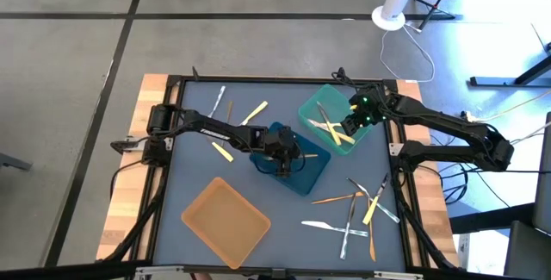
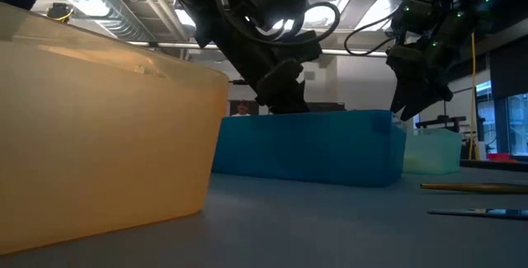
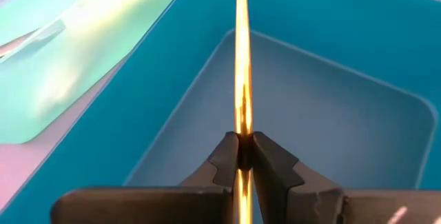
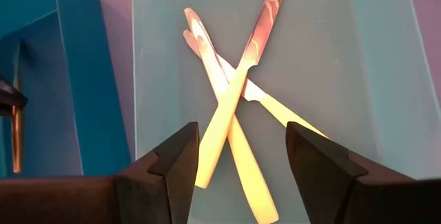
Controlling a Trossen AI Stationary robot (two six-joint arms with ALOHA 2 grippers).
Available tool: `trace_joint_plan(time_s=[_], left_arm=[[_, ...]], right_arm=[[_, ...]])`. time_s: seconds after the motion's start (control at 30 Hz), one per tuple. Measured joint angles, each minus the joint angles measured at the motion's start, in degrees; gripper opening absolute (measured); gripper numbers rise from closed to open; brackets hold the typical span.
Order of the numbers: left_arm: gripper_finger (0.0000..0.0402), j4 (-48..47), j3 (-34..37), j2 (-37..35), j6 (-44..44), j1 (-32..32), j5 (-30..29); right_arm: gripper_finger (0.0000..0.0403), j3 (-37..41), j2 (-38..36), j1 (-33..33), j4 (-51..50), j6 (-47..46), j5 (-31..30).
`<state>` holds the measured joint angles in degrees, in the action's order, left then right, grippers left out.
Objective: Sort silverware by color (type)
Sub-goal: Put the right gold knife into the dark blue bin
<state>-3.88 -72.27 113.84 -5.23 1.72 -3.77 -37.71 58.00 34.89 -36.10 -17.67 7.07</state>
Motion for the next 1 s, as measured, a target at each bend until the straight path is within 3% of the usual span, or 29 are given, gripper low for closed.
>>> trace_joint_plan(time_s=[0.6, 1.0], left_arm=[[0.0023, 0.04, 0.02, 0.0, 0.07, 0.01, -0.15], [0.0057, 0.11, 0.04, -0.02, 0.07, 0.02, -0.17]], right_arm=[[0.0205, 0.0, 0.0, 0.0, 0.0, 0.0, 0.0], [0.0205, 0.0, 0.0, 0.0, 0.0, 0.0, 0.0]])
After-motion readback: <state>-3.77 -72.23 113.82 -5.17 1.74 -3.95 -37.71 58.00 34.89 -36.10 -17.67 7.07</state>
